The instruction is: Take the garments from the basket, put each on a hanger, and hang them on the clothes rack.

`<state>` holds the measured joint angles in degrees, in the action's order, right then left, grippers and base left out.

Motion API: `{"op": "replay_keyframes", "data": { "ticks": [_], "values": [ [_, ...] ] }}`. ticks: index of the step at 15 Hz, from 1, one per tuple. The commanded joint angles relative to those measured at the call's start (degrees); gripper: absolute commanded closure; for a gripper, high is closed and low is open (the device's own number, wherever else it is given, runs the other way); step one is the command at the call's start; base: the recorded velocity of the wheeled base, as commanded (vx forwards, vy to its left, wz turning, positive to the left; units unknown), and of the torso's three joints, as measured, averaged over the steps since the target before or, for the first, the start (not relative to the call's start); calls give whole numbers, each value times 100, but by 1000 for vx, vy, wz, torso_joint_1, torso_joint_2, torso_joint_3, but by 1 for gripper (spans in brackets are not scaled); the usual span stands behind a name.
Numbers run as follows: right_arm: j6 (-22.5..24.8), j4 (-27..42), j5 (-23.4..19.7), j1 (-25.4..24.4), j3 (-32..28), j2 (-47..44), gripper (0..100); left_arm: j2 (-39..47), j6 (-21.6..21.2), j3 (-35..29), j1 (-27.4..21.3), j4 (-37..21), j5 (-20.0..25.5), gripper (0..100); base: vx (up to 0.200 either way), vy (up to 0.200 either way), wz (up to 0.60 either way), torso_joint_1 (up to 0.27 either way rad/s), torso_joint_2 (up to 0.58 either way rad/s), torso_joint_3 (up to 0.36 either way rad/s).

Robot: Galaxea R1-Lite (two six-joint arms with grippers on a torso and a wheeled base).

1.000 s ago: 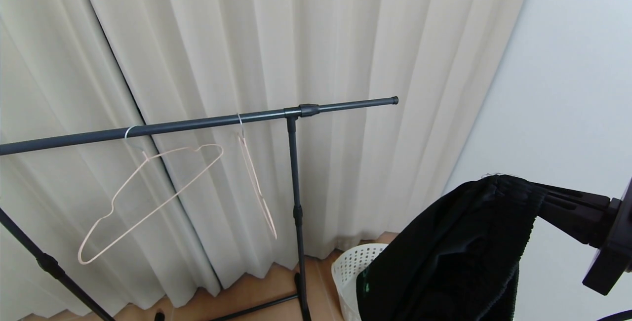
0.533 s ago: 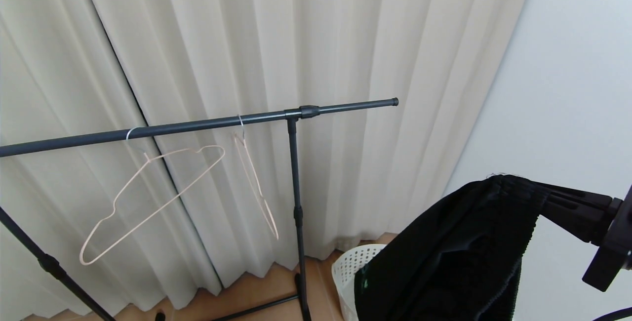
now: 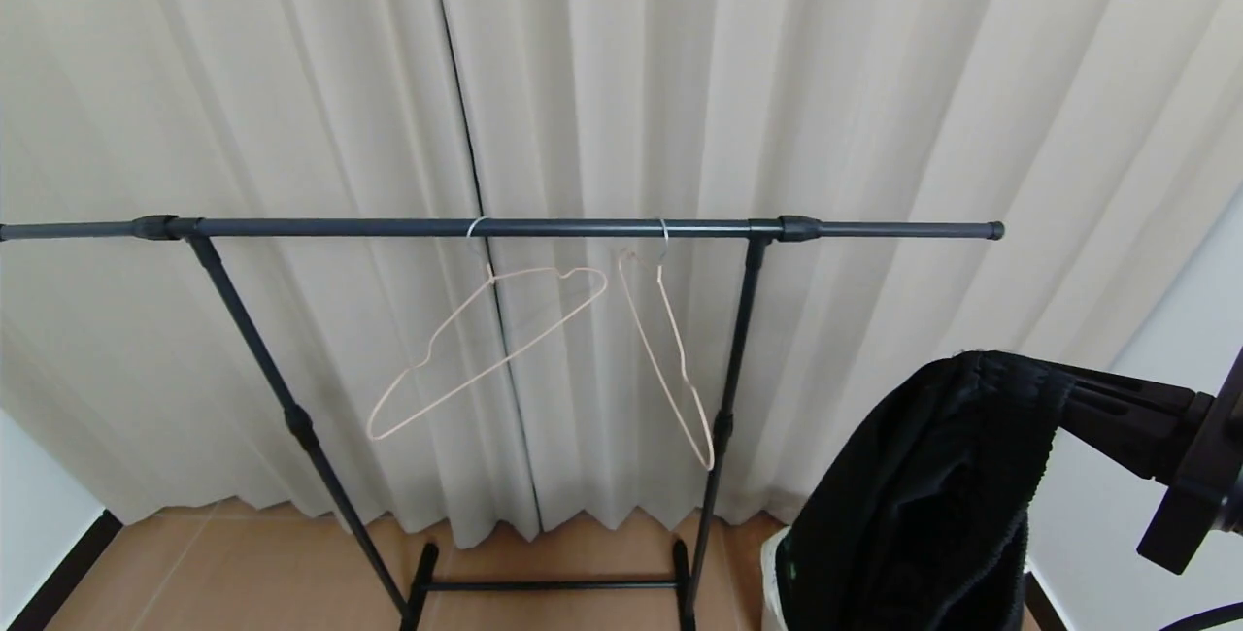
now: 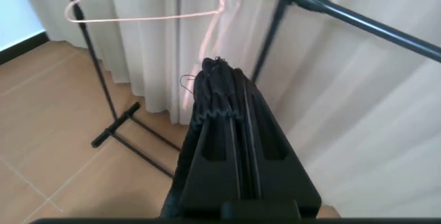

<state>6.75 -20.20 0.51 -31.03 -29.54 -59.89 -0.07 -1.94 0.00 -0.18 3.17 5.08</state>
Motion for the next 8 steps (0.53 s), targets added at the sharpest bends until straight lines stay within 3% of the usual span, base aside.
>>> {"op": "replay_keyframes", "data": {
  "ticks": [1, 8],
  "values": [
    [1, -10, 2, 0, 1, 13, 100, 7, 0, 0, 1, -1, 1, 0, 0, 0, 0, 0, 0, 0],
    [10, -10, 2, 0, 45, 48, 100, 7, 0, 0, 1, -1, 1, 0, 0, 200, 0, 2, 2, 5]
  ]
}}
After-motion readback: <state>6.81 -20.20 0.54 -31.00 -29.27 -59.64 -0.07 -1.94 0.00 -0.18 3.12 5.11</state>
